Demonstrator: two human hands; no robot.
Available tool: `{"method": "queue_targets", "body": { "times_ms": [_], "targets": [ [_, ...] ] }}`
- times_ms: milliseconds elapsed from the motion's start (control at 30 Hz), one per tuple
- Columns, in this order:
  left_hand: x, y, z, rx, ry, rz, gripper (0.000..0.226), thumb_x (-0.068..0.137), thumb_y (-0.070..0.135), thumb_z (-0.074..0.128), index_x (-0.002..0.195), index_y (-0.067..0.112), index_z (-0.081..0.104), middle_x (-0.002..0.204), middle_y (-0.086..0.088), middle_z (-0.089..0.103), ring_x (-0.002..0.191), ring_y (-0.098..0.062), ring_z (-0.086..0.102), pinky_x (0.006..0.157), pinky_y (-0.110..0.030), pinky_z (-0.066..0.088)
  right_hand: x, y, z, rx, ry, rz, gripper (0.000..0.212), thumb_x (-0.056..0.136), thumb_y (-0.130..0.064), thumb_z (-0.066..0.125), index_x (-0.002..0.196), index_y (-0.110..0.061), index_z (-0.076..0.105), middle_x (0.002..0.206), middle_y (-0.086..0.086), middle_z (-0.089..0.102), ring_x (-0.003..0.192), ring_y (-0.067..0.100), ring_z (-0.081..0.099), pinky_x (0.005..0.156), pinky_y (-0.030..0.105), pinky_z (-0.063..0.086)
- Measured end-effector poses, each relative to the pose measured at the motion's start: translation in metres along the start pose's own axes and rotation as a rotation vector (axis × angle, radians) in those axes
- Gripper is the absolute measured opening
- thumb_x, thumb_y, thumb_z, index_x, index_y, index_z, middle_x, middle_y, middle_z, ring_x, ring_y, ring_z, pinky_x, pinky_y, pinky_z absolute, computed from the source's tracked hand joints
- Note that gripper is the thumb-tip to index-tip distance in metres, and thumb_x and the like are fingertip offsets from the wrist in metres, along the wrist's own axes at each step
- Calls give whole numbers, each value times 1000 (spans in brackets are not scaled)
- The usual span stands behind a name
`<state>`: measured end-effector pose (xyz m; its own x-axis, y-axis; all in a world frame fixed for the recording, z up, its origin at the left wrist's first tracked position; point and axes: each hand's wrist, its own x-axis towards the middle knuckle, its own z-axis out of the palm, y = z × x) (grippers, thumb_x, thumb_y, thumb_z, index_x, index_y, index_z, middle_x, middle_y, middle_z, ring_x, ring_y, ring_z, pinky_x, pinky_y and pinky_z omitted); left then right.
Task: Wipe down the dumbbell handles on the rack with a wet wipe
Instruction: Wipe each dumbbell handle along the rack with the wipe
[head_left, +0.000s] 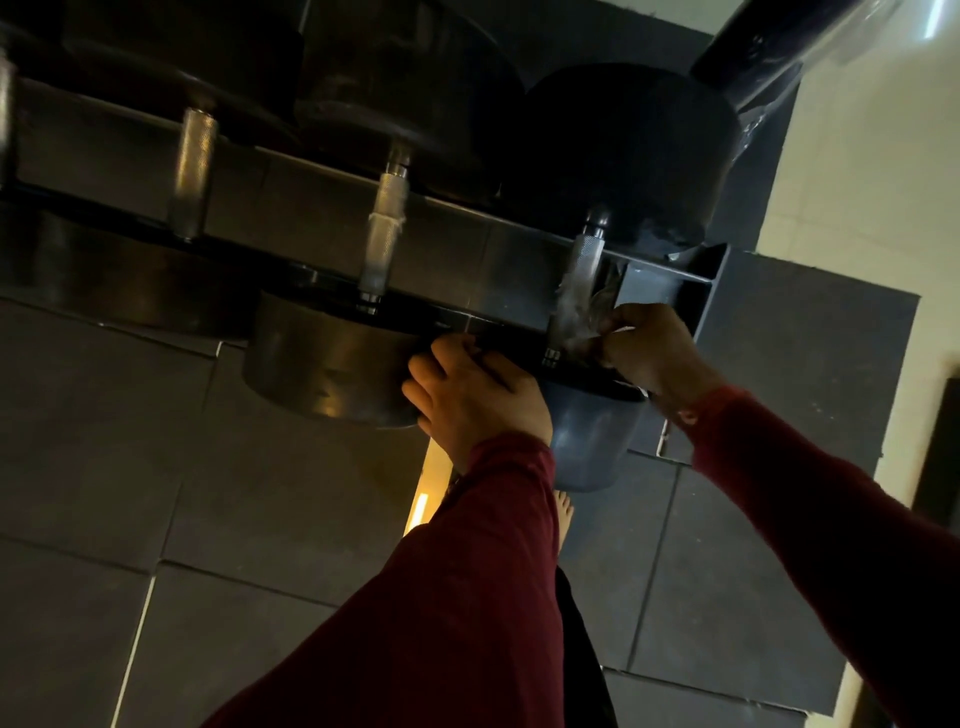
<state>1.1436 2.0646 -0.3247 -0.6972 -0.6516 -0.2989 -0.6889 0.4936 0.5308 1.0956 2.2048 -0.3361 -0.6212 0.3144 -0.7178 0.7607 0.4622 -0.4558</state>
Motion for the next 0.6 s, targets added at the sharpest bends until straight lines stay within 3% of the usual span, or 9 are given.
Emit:
{"method": "queue_targets", "body": {
  "times_ms": [100,200,400,500,600],
  "targets": [
    [1,-1,0,0,-3,-6,28,79,28,40,102,22,56,108,-1,50,103,-24,45,84,-46,45,-12,-8,6,116,49,-32,18,70,-22,89,75,-23,72,75,-8,71,67,3,68,56,16,51],
    [0,-1,1,0,-3,5,27,80,27,42,103,22,56,108,-2,50,103,-24,45,84,-47,45,-17,-12,14,204,139,-68,17,71,-15,88,76,-22,73,75,-10,72,62,-2,68,58,13,55],
    [0,-2,1,6,0,13,31,80,29,39,104,23,57,109,-1,50,103,-24,45,84,-48,46,-5,-27,12,452,448,-127,15,78,-14,81,74,-22,70,70,-8,72,63,0,69,67,22,60],
    [0,-1,1,9,6,14,37,78,33,34,105,23,57,110,-2,51,103,-24,45,84,-47,45,13,-39,17,658,525,-105,20,72,-22,85,74,-20,65,75,-3,74,73,12,73,75,39,62],
    [0,0,0,27,7,10,37,79,34,33,106,22,55,110,-3,50,104,-25,45,85,-47,45,21,-37,28,786,550,-42,29,69,-22,88,79,-24,61,78,-10,74,78,6,72,81,35,60]
  ]
}}
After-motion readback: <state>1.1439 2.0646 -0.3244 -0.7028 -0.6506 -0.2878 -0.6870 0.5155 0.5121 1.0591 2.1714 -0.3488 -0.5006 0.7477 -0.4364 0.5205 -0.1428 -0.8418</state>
